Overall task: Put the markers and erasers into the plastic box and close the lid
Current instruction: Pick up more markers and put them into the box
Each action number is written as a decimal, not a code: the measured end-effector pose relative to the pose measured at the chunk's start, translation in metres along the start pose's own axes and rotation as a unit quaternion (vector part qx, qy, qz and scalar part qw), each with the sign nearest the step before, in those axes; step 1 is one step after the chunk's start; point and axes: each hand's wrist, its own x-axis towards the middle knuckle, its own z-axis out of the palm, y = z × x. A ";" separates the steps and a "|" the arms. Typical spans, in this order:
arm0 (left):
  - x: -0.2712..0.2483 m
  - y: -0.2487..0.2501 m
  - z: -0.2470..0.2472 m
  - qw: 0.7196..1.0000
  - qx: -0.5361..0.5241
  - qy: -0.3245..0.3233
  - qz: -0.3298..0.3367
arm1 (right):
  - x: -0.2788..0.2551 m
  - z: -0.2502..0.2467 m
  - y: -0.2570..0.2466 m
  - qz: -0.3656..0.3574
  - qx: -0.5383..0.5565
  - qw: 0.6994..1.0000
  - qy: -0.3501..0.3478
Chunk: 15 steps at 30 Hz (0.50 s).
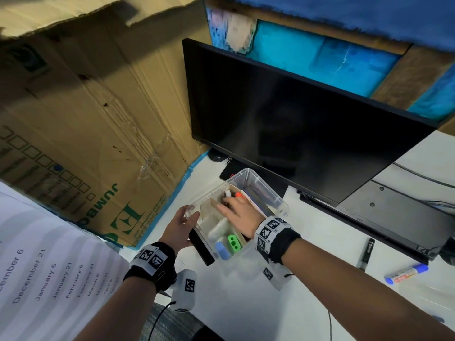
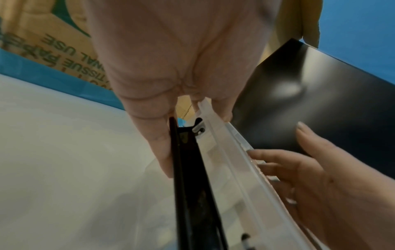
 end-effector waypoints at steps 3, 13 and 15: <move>0.000 0.000 0.000 1.000 0.005 -0.004 0.004 | -0.005 0.001 0.004 -0.062 -0.062 0.990 0.110; -0.003 0.003 -0.001 1.000 0.020 -0.015 0.007 | 0.012 0.007 0.008 0.127 0.050 0.986 -0.092; -0.003 0.002 -0.002 1.000 0.024 -0.013 0.006 | 0.014 0.004 0.003 0.149 0.047 0.980 -0.126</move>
